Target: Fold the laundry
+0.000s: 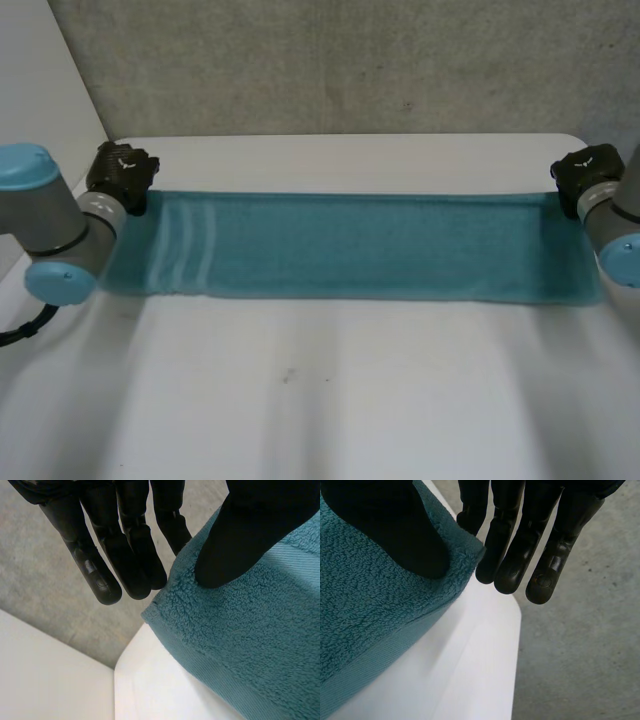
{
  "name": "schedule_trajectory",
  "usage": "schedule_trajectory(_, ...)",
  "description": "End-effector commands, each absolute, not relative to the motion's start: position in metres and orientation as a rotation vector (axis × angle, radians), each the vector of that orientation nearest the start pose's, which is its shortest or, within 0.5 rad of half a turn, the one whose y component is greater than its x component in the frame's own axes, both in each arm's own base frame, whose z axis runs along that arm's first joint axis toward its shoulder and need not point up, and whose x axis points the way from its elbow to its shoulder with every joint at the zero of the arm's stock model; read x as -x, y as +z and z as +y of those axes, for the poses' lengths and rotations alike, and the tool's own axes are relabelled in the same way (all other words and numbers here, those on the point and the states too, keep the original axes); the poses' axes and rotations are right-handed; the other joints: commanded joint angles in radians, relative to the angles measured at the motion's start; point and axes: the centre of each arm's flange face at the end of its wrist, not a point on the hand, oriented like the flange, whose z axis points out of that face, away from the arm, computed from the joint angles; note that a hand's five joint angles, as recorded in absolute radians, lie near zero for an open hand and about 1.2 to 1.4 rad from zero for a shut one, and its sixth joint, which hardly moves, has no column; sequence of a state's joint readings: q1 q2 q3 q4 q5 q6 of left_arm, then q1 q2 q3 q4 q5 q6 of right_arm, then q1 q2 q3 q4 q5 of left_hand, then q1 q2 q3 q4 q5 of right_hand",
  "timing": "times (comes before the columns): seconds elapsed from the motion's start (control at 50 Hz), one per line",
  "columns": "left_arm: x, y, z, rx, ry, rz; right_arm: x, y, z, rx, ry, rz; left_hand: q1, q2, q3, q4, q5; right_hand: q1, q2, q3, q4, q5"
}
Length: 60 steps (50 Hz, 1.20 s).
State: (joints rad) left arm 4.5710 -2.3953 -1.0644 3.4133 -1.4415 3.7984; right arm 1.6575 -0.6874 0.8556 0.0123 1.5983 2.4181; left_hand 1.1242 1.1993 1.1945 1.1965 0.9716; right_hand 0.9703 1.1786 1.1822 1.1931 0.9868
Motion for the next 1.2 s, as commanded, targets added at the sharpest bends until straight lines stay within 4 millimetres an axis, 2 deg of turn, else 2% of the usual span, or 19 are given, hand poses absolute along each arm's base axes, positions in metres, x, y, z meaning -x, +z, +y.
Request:
schedule_trajectory(0.02,0.222,0.150,-0.449,-0.963,-2.025,1.838,-0.183,0.164,-0.473,1.038,-2.331,2.535,0.264,0.189,0.193,0.191,0.242,-0.302,-0.510,-0.514,-0.525,-0.493)
schedule_trajectory(0.04,0.224,0.150,-0.449,-0.961,-2.047,1.811,-0.183,0.164,-0.473,1.038,-2.331,2.535,-0.283,-0.358,-0.353,-0.355,-0.305,-0.307,-0.515,-0.519,-0.530,-0.498)
schedule_trajectory(0.08,0.227,0.151,-0.449,-0.961,-2.070,1.786,-0.187,0.167,-0.473,1.012,-2.368,2.529,-0.835,-0.910,-0.905,-0.907,-0.857,-0.796,-1.004,-1.008,-1.019,-0.987)
schedule_trajectory(0.1,0.229,0.152,-0.447,-0.961,-2.080,1.779,-0.189,0.168,-0.472,0.992,-2.381,2.534,-0.950,-1.025,-1.020,-1.022,-0.972,-0.796,-1.004,-1.008,-1.019,-0.987)
schedule_trajectory(0.18,0.239,0.161,-0.436,-0.971,-2.128,1.729,-0.193,0.171,-0.465,0.984,-2.380,2.529,-0.950,-1.025,-1.020,-1.022,-0.972,-0.796,-1.004,-1.008,-1.019,-0.987)
schedule_trajectory(0.24,0.239,0.179,-0.428,-0.958,-2.160,1.690,-0.195,0.195,-0.455,0.937,-2.417,2.485,-0.950,-1.025,-1.020,-1.022,-0.972,-0.796,-1.004,-1.008,-1.019,-0.987)
schedule_trajectory(0.26,0.239,0.183,-0.425,-0.958,-2.163,1.687,-0.194,0.214,-0.447,0.882,-2.447,2.446,-0.950,-1.025,-1.020,-1.022,-0.972,-0.796,-1.004,-1.008,-1.019,-0.987)
schedule_trajectory(0.34,0.238,0.206,-0.408,-0.948,-2.187,1.662,-0.190,0.244,-0.427,0.801,-2.456,2.368,-0.950,-1.025,-1.020,-1.022,-0.972,-0.796,-1.004,-1.008,-1.019,-0.987)
schedule_trajectory(0.4,0.235,0.221,-0.392,-0.935,-2.193,1.664,-0.191,0.254,-0.413,0.798,-2.426,2.327,-0.950,-1.025,-1.020,-1.022,-0.972,-0.796,-1.004,-1.008,-1.019,-0.987)
schedule_trajectory(0.48,0.229,0.228,-0.368,-0.940,-2.181,1.691,-0.193,0.263,-0.386,0.868,-2.351,2.275,-0.950,-1.025,-1.020,-1.022,-0.972,-0.796,-1.004,-1.008,-1.019,-0.987)
schedule_trajectory(0.52,0.227,0.227,-0.359,-0.944,-2.174,1.714,-0.191,0.260,-0.378,0.894,-2.297,2.280,-0.950,-1.025,-1.020,-1.022,-0.972,-0.796,-1.004,-1.008,-1.019,-0.987)
schedule_trajectory(0.58,0.224,0.218,-0.339,-0.936,-2.164,1.806,-0.164,0.240,-0.365,0.907,-2.084,2.419,-0.950,-1.025,-1.020,-1.022,-0.972,-0.796,-1.004,-1.008,-1.019,-0.987)
schedule_trajectory(0.64,0.225,0.210,-0.322,-0.890,-2.194,1.940,-0.152,0.226,-0.358,0.894,-1.921,2.513,-0.950,-1.025,-1.020,-1.022,-0.972,-0.763,-0.971,-0.975,-0.985,-0.954)
schedule_trajectory(0.66,0.226,0.208,-0.319,-0.874,-2.208,1.979,-0.148,0.220,-0.352,0.892,-1.820,2.549,-0.950,-1.025,-1.020,-1.022,-0.972,-0.678,-0.886,-0.890,-0.901,-0.869)
schedule_trajectory(0.72,0.228,0.202,-0.310,-0.780,-2.253,2.137,-0.146,0.210,-0.346,0.889,-1.705,2.579,-0.950,-1.025,-1.020,-1.022,-0.972,-0.469,-0.678,-0.681,-0.692,-0.660)
schedule_trajectory(0.78,0.229,0.199,-0.306,-0.698,-2.289,2.243,-0.138,0.192,-0.350,0.869,-1.634,2.585,-0.950,-1.025,-1.020,-1.022,-0.972,-0.295,-0.504,-0.507,-0.518,-0.486)
schedule_trajectory(0.88,0.231,0.197,-0.304,-0.685,-2.297,2.272,-0.120,0.160,-0.367,0.840,-1.642,2.570,-0.950,-1.025,-1.020,-1.022,-0.972,-0.257,-0.465,-0.469,-0.480,-0.448)
schedule_trajectory(1.02,0.228,0.193,-0.304,-0.676,-2.282,2.279,-0.106,0.145,-0.377,0.819,-1.652,2.580,-0.950,-1.025,-1.020,-1.022,-0.972,-0.263,-0.471,-0.475,-0.486,-0.454)
schedule_trajectory(1.2,0.226,0.191,-0.304,-0.669,-2.270,2.287,-0.100,0.132,-0.386,0.814,-1.658,2.564,-0.950,-1.025,-1.020,-1.022,-0.972,-0.254,-0.463,-0.466,-0.477,-0.445)
